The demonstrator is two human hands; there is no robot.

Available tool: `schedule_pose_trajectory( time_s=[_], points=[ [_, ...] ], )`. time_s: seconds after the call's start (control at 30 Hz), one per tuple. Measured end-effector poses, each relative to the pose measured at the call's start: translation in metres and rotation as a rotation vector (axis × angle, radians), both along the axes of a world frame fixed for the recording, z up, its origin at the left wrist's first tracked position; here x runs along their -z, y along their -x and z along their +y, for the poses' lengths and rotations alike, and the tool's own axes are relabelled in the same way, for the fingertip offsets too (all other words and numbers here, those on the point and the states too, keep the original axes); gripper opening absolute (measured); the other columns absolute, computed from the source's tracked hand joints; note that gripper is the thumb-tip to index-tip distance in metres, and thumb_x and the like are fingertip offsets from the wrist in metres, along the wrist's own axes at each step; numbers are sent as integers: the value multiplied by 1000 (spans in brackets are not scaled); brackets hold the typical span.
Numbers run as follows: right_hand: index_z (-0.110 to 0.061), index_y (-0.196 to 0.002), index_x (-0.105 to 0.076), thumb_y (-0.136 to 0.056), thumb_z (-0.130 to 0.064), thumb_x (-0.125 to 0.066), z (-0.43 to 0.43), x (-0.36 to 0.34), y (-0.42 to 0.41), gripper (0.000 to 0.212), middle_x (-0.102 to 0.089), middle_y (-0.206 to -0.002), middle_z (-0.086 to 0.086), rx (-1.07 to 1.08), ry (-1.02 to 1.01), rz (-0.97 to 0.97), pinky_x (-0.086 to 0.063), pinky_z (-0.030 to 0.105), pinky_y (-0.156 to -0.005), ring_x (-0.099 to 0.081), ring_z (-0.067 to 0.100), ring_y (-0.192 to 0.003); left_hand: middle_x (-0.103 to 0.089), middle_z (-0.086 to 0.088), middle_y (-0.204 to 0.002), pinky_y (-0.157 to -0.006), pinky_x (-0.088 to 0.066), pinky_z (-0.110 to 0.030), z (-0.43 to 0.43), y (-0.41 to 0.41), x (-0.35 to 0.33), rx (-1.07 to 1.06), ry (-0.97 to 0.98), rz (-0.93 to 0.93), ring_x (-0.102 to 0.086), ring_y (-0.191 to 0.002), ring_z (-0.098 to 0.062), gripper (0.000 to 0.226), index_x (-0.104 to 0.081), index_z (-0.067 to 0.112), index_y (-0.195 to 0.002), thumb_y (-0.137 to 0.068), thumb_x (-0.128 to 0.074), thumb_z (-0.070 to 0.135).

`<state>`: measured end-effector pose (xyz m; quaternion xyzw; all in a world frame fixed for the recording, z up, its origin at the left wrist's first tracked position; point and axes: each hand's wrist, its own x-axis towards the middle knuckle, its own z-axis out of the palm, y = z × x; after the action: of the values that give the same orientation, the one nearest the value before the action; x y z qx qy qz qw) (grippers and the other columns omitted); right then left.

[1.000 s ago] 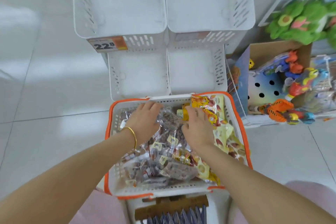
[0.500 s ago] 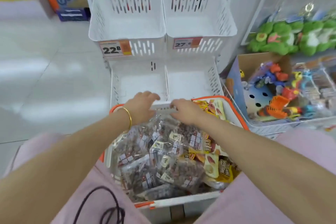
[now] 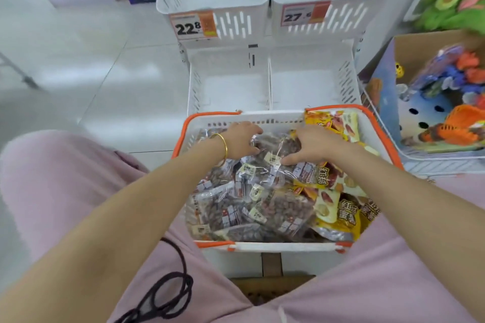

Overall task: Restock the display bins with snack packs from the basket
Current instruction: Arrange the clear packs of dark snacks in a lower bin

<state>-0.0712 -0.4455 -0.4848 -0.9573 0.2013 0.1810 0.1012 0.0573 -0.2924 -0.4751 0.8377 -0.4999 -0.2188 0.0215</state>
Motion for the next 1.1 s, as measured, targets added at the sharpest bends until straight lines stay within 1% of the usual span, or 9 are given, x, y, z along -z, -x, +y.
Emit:
schedule_pose_trajectory(
  time_s=[0.1,0.2,0.37,0.5,0.7,0.8,0.97,1.03,1.1],
  points=[
    [-16,-111,-49,-64,-74,-65,1,8,-4,76,-56,-103,2,-10,-43,-71,-50,38,-75,-54,23,-91,-37,-10,-147,-112,-23,-37,-3,2,12,-67,99,-2,-33,-134,-26,54,-35,13,-142,-93,-55,26],
    [-17,-104,-45,-66,-65,-71,4,5,-9,67,-54,-100,2,-24,-133,-119,-49,40,-76,-51,21,-87,-40,-9,-144,-112,-23,-37,3,8,17,-145,208,-24,-34,-134,-26,51,-38,13,-140,-92,-55,21],
    [-14,-117,-46,-65,-61,-75,14,3,-11,76,-53,-109,2,-53,-150,-167,-48,41,-85,-52,22,-98,-43,-8,-141,-110,-29,-41,30,19,20,-213,257,-26,-36,-131,-28,51,-41,14,-138,-89,-56,20],
    [-13,-120,-48,-69,-54,-75,25,0,-12,71,-54,-117,4,-47,-218,-226,-47,41,-89,-53,23,-103,-44,-7,-140,-110,-30,-40,57,33,9,-214,318,-10,-36,-131,-26,49,-43,15,-137,-90,-56,19],
    [-13,-118,-47,-74,-46,-75,35,-6,-13,62,-53,-120,5,-39,-349,-239,-36,30,-76,-46,17,-97,-44,-6,-138,-106,-30,-28,99,59,-8,-247,464,-16,-38,-128,-20,48,-45,13,-137,-90,-56,14],
    [-15,-118,-46,-74,-47,-74,31,-2,-10,61,-52,-123,6,-27,-345,-215,-37,31,-76,-47,18,-98,-42,-6,-142,-106,-32,-31,88,57,-8,-264,395,6,-38,-129,-20,51,-40,14,-139,-90,-56,17],
    [-16,-127,-45,-77,-43,-74,16,0,-6,65,-48,-128,6,-2,-390,-156,-40,30,-84,-47,19,-107,-34,-12,-147,-105,-33,-34,41,36,3,-223,115,124,-37,-132,-26,69,-23,10,-147,-89,-60,23],
    [-16,-132,-42,-77,-45,-73,11,-2,-6,70,-46,-123,2,-17,-363,-100,-37,27,-82,-44,17,-105,-37,-13,-145,-99,-39,-33,25,22,7,-216,25,214,-44,-125,-27,74,-20,9,-146,-88,-63,27],
    [-14,-128,-44,-77,-44,-73,5,-5,-8,66,-43,-111,-2,3,-356,-91,-34,25,-76,-43,15,-98,-47,-14,-135,-89,-45,-33,11,5,7,-233,-40,326,-54,-107,-25,74,-22,7,-145,-88,-64,29]
  ],
)
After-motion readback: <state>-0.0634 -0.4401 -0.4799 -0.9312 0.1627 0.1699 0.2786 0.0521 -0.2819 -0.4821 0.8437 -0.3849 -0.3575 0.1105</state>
